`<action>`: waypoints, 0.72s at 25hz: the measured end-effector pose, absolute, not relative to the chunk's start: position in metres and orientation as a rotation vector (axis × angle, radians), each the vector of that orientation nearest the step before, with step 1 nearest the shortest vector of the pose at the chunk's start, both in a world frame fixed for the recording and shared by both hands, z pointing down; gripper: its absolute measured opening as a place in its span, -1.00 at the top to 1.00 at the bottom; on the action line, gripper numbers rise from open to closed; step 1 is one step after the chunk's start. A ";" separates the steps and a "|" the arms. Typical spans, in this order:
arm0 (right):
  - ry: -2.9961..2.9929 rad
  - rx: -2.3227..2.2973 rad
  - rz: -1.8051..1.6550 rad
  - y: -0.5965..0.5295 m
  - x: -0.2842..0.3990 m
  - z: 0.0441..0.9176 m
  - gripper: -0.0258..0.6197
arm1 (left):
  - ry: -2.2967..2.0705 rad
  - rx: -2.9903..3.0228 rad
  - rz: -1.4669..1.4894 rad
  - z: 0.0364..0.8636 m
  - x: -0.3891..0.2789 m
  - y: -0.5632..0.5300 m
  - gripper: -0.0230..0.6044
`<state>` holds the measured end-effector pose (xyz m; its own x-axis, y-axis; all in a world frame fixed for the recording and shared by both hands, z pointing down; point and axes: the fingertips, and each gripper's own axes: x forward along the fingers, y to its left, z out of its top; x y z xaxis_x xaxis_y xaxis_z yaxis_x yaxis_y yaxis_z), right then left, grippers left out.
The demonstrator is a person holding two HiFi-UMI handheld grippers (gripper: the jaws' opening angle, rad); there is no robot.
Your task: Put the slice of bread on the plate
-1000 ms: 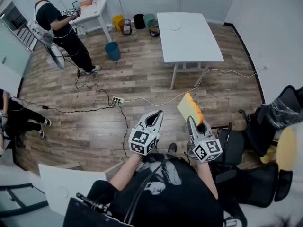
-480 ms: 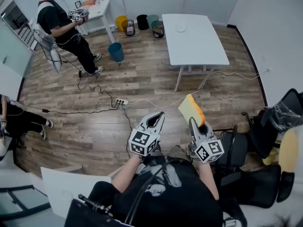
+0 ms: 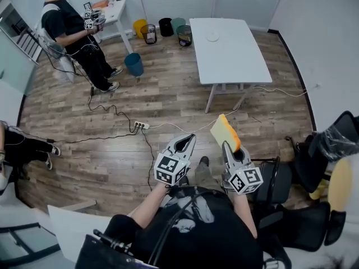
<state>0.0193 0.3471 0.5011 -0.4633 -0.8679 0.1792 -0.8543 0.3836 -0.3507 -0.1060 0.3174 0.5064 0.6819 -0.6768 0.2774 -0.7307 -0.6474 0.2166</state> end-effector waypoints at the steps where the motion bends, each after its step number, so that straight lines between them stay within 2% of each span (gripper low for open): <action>1: 2.595 -1.600 -0.620 0.337 0.022 0.502 0.65 | -1.117 2.586 0.249 0.506 -0.102 0.307 0.90; 11: 2.680 -1.472 -0.613 0.242 0.060 0.505 0.65 | -1.164 2.571 0.267 0.510 -0.044 0.217 0.90; 18: 2.676 -1.466 -0.673 0.182 0.080 0.516 0.65 | -1.187 2.537 0.294 0.519 -0.032 0.161 0.90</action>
